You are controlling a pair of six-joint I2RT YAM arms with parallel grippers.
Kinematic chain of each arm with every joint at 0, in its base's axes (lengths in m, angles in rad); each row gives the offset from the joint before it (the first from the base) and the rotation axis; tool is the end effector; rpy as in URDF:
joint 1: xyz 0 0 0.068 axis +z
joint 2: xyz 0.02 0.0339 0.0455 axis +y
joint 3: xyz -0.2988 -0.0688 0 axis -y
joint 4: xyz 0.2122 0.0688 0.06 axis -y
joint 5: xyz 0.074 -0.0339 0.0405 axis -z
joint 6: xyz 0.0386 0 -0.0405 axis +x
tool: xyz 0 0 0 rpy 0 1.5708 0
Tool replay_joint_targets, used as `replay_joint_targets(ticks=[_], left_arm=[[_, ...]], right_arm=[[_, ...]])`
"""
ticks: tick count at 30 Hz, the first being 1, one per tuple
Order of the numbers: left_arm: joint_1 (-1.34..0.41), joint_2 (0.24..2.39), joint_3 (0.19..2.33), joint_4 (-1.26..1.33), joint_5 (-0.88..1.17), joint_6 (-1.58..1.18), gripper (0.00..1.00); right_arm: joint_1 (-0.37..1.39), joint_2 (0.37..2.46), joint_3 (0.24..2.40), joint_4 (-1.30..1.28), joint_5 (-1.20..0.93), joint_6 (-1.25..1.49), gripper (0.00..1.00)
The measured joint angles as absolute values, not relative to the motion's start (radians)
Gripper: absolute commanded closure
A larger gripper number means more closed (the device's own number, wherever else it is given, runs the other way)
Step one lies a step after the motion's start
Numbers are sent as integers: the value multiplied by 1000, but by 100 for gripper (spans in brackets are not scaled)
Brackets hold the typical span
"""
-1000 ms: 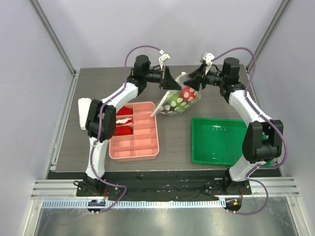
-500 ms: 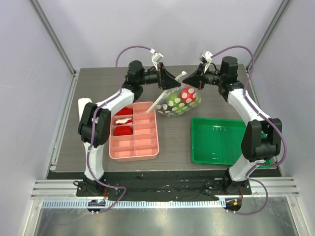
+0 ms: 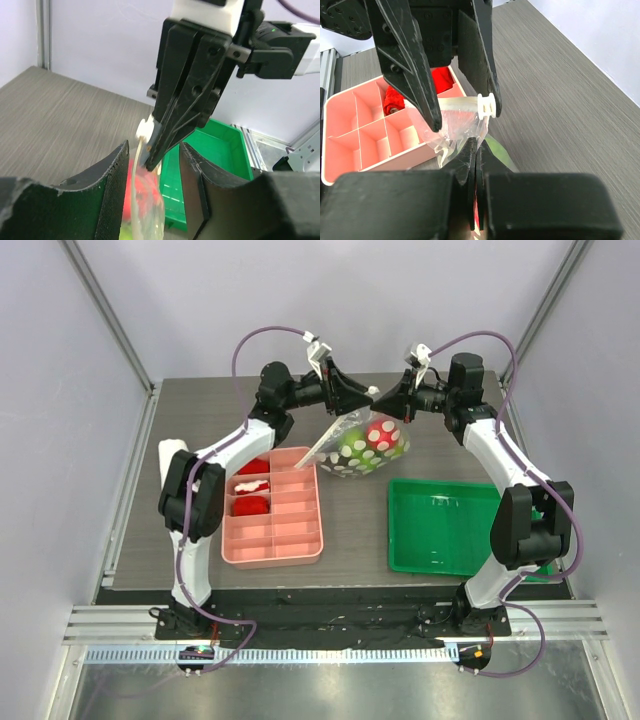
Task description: Open the zip-top bag and remove the fake food
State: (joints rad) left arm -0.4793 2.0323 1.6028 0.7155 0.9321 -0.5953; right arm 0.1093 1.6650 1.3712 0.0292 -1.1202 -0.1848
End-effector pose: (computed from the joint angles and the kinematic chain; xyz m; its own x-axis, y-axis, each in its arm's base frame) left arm 0.3975 -0.2415 0.3746 -0.3302 -0.2052 -0.9214 0.9339 0.0709 -0.3504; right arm 0.3503 0.0734 0.3832 -0.0881 -0.0902 -0.9920 -0.9434 0.3271 0.0541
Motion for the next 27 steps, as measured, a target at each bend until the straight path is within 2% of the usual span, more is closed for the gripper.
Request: replay_joint_targets(ticks=[7,17,19,22,24,27], left_arm=[[-487,2049,1673,743,939,-617,62],[-491,2067,1688,727,955,-612,60],[-491,2073,1689,720,959,-610,70],[-491,2088,1699,704,962,-604,79],[-491,2092,1700,698,961,-599,97],[-491,2094,1700,693,960,-596,100]], right_arm=[[109,1665,1373,20,-1130,-186,98],[109,1665,1384,17,-1140,-187,98],[109,1665,1384,17,-1141,-187,98],[109,1665,1384,17,-1145,-187,98],[109,1665,1384,17,-1147,-187,98],[109,1665,1384,17,-1147,-188,98]])
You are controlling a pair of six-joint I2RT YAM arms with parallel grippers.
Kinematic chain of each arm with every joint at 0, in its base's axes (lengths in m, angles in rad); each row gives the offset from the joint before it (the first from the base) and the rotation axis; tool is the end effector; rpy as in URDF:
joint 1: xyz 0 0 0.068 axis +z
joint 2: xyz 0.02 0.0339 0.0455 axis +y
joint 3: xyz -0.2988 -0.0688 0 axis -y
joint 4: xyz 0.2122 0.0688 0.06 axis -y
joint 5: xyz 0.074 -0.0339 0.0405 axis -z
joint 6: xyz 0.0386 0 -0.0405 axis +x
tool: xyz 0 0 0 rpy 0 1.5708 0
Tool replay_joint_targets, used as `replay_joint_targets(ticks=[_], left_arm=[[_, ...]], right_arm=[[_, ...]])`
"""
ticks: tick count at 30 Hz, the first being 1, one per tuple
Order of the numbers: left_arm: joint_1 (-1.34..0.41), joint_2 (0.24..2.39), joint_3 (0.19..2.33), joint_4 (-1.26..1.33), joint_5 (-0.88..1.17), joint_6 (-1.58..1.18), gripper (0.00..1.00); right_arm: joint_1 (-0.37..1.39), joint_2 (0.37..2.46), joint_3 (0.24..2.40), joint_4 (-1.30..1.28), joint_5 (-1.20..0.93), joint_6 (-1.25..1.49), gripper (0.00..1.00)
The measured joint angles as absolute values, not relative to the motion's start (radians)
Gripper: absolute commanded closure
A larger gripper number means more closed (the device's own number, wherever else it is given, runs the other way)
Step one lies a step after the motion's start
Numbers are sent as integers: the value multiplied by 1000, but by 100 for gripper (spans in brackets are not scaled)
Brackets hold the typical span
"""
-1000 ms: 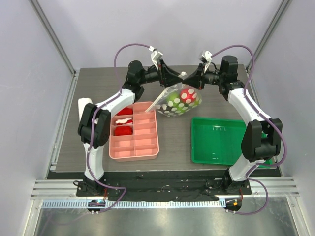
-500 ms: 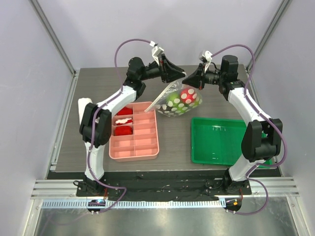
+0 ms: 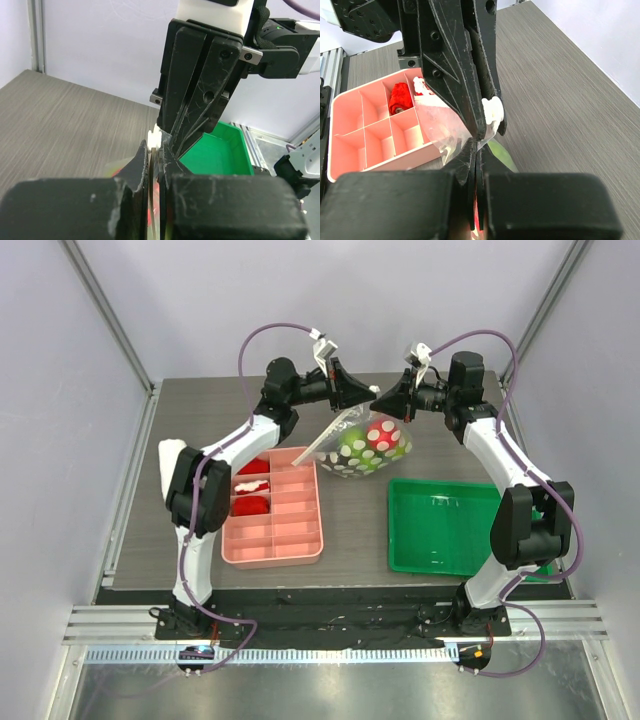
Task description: Open the zip-top bag and remove the fake food
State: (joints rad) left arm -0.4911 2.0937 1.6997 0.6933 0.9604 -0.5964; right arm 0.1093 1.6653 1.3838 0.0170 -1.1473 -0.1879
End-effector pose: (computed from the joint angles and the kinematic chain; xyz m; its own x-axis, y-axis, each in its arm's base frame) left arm 0.4084 -0.2543 0.3747 -0.3245 -0.1915 -0.9263 0.9409 0.0346 -0.3368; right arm 0.3495 0.0738 0.3862 -0.0835 -0.0864 -0.9928 -0.9519 0.3017 0.0538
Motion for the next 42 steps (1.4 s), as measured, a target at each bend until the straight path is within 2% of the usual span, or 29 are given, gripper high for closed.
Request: replay_joint_targets(ticks=[9,15,21,29,36,42], left_arm=[[-490,2094,1698,685,944,-590,100],[-481,2056,1614,698,926,-579,100],[-482,2004,1502,691,905,-541,100],[-477,1990,1472,673,886,-534,100],[-475,1825,1248,541,781,-489,100],[-524,1597,921,496,617,-489,100]], right_arm=[[109,1665,1384,17,-1116,-195,98],[109,1665,1373,19,-1055,-191,98],[103,1657,1308,129,-1034,-89,98],[86,1644,1266,245,-988,28,98],[31,1639,1266,333,-787,171,98],[-4,1673,1266,457,-780,277,98]])
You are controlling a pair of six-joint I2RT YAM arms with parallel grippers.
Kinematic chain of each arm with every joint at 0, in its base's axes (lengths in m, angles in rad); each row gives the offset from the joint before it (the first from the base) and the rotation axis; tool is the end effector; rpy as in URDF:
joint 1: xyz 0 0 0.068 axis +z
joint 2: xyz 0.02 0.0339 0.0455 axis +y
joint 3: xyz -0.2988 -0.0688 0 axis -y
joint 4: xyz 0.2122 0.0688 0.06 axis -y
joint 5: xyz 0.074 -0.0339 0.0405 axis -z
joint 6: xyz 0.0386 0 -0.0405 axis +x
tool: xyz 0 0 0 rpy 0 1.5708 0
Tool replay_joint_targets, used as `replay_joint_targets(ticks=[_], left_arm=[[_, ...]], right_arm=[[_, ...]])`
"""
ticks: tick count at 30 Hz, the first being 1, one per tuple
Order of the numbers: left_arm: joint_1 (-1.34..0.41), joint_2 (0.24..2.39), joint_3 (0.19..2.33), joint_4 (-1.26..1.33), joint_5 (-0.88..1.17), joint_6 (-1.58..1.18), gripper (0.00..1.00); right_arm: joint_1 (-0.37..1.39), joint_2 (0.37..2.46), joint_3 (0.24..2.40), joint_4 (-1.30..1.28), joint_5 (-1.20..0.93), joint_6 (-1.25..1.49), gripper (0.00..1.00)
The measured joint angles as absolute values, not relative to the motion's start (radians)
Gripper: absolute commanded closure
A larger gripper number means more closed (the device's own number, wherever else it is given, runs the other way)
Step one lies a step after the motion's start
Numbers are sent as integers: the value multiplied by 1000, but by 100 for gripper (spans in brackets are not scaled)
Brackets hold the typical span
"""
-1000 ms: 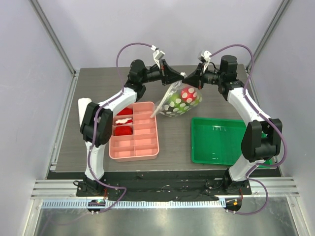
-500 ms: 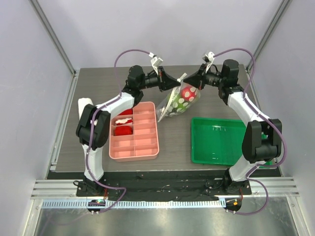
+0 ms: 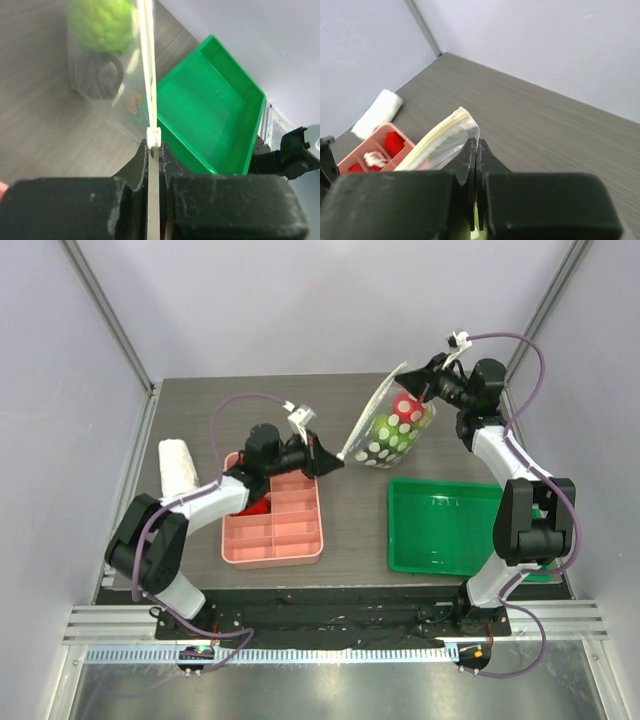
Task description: Open the zip-top bag and remove the fake food
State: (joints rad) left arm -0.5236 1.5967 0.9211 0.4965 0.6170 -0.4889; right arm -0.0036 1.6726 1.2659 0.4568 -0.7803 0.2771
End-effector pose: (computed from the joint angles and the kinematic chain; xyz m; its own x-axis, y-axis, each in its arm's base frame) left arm 0.2786 -0.1867 0.3075 -0.5593 -0.1194 -0.8203 0.7229 0.4141 -0.5531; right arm 0.3704 0.0258 0.3870 -0.1433 0.1949 -0.9703 -0.6870 0.6861 0.2393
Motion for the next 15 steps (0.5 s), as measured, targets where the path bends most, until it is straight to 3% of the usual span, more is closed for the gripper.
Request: replay_joint_targets(ticks=[3,4,7,11,15], left_arm=[[-605,1553,862,485,546,-480,88],[-625,1538,846,479,527,-475,71],[-635,1479,820,388,513,-442,44],[-633,1414,844,231,506,-382,31],[-633,1400,1013,67,502,-322,31]], right_arm=[[7,1702,1265,490,-859,302,98],[10,1709,1262,501,-888,309,98],[8,1723,1253,582,-949,327,98],[-13,1737,1232,813,-1055,435,98],[-19,1793,1232,1089,-1150,659,98]])
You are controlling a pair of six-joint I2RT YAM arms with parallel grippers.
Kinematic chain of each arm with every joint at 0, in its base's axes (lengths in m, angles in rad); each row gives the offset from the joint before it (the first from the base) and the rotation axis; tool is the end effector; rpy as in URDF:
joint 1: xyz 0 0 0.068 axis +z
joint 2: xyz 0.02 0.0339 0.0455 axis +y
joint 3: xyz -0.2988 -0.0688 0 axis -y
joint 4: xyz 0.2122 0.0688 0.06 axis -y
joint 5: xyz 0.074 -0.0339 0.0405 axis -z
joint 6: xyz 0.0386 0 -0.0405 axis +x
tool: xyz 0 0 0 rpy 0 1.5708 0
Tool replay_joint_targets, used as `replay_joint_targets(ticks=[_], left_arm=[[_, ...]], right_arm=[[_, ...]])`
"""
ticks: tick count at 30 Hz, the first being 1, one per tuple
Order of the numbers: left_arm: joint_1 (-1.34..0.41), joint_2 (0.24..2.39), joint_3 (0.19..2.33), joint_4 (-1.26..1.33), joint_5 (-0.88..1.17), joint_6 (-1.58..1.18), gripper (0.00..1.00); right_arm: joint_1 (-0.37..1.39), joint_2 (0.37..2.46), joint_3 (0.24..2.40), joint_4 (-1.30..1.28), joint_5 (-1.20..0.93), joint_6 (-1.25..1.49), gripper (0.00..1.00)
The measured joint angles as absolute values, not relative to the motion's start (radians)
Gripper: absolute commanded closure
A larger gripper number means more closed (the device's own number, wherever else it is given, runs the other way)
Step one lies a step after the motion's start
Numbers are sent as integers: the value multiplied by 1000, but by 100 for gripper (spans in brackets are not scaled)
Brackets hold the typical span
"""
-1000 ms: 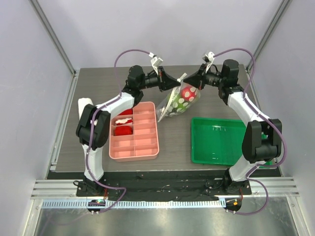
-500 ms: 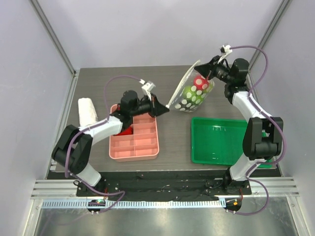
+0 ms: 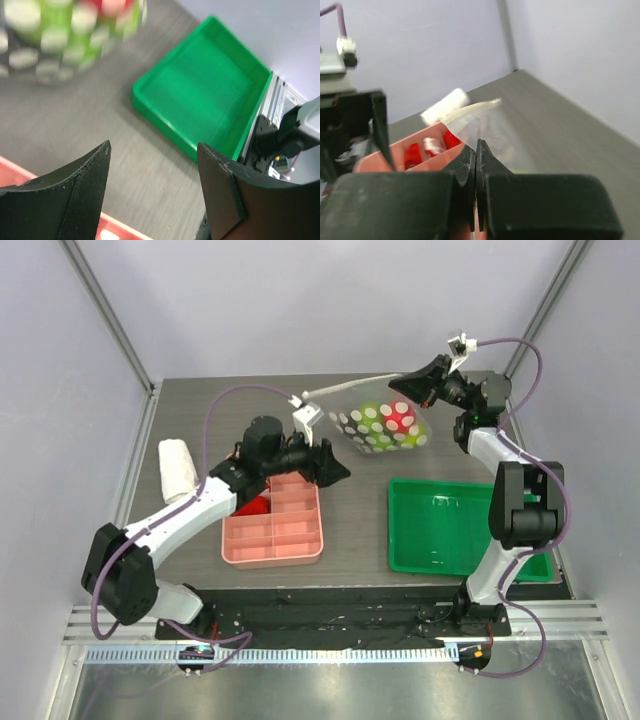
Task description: Open the zip-top bag and remove the fake food
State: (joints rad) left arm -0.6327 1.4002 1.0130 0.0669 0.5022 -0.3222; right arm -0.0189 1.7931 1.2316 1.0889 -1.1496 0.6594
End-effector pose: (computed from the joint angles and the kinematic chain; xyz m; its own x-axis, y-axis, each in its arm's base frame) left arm 0.2235 -0.1869 0.3494 -0.5216 0.0383 -0.8523 0.7607 0.4732 -0.4443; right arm 0.3756 0.0281 0.3879 -0.0806 0.2520 -0.9644 -0.9253 0.3407 0.1664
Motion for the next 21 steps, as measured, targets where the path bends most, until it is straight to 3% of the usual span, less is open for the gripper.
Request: replay_joint_targets(ticks=[6,13,18,21], left_arm=[[-600,1386,1225,-29,502,-250,37],[-486,1548,1524,-126,524,-187,36],[-477,1693,1625,-184,517,-156,36],[-463,1740,1625,-212,542,-145,41]], right_arm=[[-17,1916,1286,1228,-1231,971,98],[-17,1916,1289,1266,-1231,1007,98],[-7,1809,1320,786,-1136,613,98],[-7,1753,1354,593,-1116,453,98]])
